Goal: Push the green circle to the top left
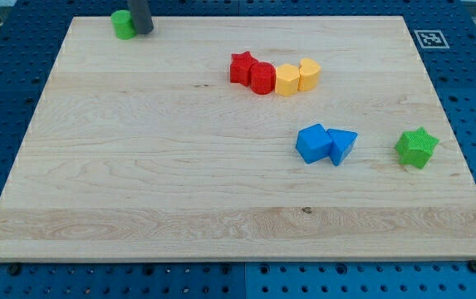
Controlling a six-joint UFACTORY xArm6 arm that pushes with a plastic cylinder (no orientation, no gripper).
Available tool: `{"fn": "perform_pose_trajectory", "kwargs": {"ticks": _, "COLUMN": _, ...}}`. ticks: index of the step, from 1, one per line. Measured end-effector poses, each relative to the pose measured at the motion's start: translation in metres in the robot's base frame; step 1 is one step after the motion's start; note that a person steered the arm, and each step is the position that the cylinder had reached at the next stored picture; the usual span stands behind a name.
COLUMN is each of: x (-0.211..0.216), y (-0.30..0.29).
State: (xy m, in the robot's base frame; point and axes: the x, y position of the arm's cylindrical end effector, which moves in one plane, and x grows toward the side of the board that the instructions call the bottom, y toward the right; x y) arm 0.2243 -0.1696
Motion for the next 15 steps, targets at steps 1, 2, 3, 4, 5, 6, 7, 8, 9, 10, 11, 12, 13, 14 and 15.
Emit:
{"fn": "perform_pose_trajectory", "kwargs": {"ticks": 1, "x": -0.003, "y": 0.001}}
{"fn": "perform_pose_trajectory", "kwargs": {"ticks": 2, "x": -0.011, "y": 0.009}}
{"fn": "perform_pose_trajectory", "kwargs": {"ticks": 3, "x": -0.013, "y": 0.009}}
{"fn": "perform_pose_trajectory", "kwargs": {"ticks": 4, "x": -0.019, "y": 0.014}}
{"fn": "perform_pose_trajectory", "kwargs": {"ticks": 5, "x": -0.026, "y": 0.013}}
{"fn": "perform_pose_trajectory", "kwargs": {"ticks": 6, "x": -0.025, "y": 0.001}}
{"fn": "perform_pose_trajectory", "kwargs": {"ticks": 7, "x": -0.021, "y": -0.001}}
{"fn": "perform_pose_trajectory", "kwargs": {"ticks": 8, "x": -0.021, "y": -0.001}}
{"fn": "perform_pose_trajectory", "kwargs": {"ticks": 9, "x": -0.021, "y": 0.015}}
{"fn": "perform_pose_trajectory", "kwargs": {"ticks": 10, "x": -0.012, "y": 0.035}}
{"fn": "perform_pose_trajectory", "kwargs": {"ticks": 11, "x": 0.001, "y": 0.035}}
{"fn": "perform_pose_trajectory", "kwargs": {"ticks": 12, "x": 0.012, "y": 0.034}}
{"fn": "perform_pose_trajectory", "kwargs": {"ticks": 13, "x": 0.012, "y": 0.019}}
{"fn": "perform_pose_trajectory", "kwargs": {"ticks": 14, "x": 0.012, "y": 0.002}}
{"fn": "perform_pose_trajectory", "kwargs": {"ticks": 15, "x": 0.01, "y": -0.018}}
